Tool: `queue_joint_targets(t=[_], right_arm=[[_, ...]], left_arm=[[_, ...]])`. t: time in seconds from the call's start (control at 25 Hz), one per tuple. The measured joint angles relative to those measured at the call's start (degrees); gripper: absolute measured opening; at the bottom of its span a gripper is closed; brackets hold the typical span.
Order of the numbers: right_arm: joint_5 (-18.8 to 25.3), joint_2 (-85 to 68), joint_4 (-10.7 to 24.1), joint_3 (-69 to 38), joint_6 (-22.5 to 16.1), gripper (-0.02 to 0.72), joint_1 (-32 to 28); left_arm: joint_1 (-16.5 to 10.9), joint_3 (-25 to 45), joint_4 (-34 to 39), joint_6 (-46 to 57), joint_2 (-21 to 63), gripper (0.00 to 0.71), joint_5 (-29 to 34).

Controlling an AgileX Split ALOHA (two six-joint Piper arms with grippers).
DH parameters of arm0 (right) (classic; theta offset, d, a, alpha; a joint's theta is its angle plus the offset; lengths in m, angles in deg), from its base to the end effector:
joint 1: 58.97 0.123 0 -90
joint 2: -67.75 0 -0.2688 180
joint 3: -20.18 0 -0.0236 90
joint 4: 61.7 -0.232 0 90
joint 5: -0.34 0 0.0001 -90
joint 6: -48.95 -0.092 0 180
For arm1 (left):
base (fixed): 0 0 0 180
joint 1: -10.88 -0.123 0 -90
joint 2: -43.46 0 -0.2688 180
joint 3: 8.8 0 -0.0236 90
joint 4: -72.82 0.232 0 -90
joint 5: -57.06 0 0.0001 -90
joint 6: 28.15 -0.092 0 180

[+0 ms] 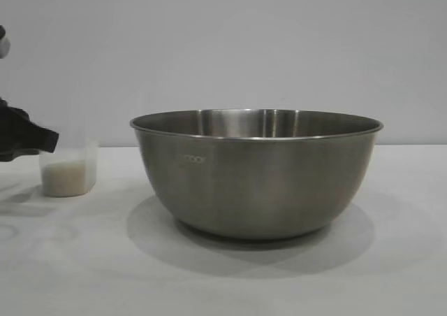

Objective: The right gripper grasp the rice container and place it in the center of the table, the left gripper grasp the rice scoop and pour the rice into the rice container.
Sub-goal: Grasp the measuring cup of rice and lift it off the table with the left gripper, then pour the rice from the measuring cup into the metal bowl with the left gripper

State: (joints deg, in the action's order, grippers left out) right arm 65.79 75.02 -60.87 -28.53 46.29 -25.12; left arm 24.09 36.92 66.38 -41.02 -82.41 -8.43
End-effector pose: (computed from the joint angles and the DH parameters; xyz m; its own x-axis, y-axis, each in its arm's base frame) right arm -0.0069 -0.0061 0.2583 -0.4548 -0.2564 -0.8529 -0.5297 0.8477 0.0276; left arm 0.2968 -0.0600 0.0891 -0.2446 0.2382 -0.9399 0.1780 0.9639 0.1979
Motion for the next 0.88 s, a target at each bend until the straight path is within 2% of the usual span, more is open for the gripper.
queue_joint_targets(t=[0.16,0.32,0.56,0.68,0.88], right_arm=[[0.0,0.0,0.1,0.0,0.0,0.298,0.0],[0.0,0.0,0.1,0.0,0.0,0.298,0.0],[0.0,0.0,0.1,0.0,0.0,0.298,0.0],[0.0,0.0,0.1,0.0,0.0,0.298,0.0],[0.0,0.0,0.1,0.0,0.0,0.298,0.0]], left_arm=[[0.0,0.0,5.0,-6.5,4.7,0.000,0.9],[1.2,-0.7,7.7,-21.5,12.6,0.000,0.9],[7.5,-6.1,15.2,-47.6,16.8,0.000,1.5],[10.8,-7.9,20.4,-58.1,16.8,0.000,5.8],[13.8,-9.3,31.5,-70.3,16.8,0.000,14.1]])
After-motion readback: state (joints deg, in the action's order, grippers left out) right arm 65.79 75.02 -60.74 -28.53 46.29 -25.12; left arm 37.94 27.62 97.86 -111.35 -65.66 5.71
